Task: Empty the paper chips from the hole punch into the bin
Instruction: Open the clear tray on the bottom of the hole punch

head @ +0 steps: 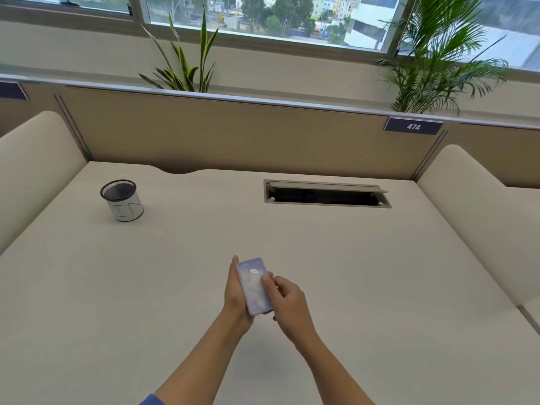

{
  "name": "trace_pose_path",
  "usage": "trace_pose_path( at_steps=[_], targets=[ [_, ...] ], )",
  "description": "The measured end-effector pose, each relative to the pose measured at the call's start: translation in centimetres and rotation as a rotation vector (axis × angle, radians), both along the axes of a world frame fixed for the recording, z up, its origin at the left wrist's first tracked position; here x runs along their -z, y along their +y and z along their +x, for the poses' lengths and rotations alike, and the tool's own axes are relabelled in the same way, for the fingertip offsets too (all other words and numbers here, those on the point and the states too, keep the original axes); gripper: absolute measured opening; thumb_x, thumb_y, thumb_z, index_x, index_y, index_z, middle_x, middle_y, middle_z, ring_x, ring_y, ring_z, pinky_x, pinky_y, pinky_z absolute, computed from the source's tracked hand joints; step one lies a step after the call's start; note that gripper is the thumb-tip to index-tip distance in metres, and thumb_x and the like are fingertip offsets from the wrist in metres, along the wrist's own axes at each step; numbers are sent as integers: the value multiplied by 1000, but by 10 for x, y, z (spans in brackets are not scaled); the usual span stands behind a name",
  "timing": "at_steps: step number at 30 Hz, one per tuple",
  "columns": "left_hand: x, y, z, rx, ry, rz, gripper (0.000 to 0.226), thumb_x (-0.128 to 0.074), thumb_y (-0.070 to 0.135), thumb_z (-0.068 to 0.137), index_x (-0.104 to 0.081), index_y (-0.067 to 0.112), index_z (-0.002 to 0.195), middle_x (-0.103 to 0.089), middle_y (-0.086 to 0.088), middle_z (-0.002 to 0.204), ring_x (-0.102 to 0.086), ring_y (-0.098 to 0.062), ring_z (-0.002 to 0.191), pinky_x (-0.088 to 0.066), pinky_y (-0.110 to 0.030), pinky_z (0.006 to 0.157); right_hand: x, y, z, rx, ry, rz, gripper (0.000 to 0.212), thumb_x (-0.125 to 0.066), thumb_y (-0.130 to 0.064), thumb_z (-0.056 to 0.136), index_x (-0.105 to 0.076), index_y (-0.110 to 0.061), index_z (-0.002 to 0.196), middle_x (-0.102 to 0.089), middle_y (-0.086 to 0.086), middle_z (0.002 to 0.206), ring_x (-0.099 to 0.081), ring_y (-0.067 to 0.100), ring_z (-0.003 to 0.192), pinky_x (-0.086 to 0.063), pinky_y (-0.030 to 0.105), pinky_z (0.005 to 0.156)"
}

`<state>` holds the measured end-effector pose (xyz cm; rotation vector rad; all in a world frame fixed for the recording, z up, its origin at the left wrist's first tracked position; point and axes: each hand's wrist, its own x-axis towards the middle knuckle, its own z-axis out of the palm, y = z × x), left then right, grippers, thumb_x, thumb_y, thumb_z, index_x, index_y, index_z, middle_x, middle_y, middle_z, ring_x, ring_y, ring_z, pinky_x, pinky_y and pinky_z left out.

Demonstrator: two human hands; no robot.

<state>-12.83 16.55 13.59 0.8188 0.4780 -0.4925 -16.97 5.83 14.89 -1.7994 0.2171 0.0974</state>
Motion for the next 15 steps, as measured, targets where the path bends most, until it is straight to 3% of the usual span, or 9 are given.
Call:
trace_pose_path(
  at_steps=[3,6,9,11,15],
  targets=[
    [11,14,-4,-4,-28,-42,69,-35,67,89,-61,10,61,-62,-7,57,-61,-20,50,-51,-27,48,6,10,-6,-32,-56,-102,49,-53,-57,87,-41,-24,52,-41,-10,49,-34,8,49,-28,24,50],
    [13,30,-8,14,10,-38,69,-39,67,87,-66,9,60,-65,-10,62,-63,-21,52,-51,-30,57,8,14,-11,-59,-74,-234,54,-53,-59,86,-39,-21,51,-38,-7,46,-31,8,48,-26,26,51],
    [17,44,-14,60,16,-25,72,-37,69,87,-69,9,59,-66,-10,63,-64,-21,53,-53,-29,57,6,21,-15,-60,-110,-406,60,-51,-64,83,-39,-13,53,-36,-3,44,-30,12,44,-25,25,48],
    [15,48,-17,107,5,-50,74,-36,69,87,-68,9,58,-65,-10,61,-63,-22,53,-54,-28,57,1,26,-16,-31,-142,-511,61,-50,-67,81,-43,-14,50,-41,-4,41,-36,14,42,-26,22,44],
    [15,60,-15,-34,-10,-68,66,-34,62,91,-63,10,63,-63,-9,60,-61,-23,52,-47,-35,62,-6,32,-14,54,-208,-607,44,-60,-60,78,-60,-21,58,-60,-12,48,-58,8,51,-41,21,46]
  ],
)
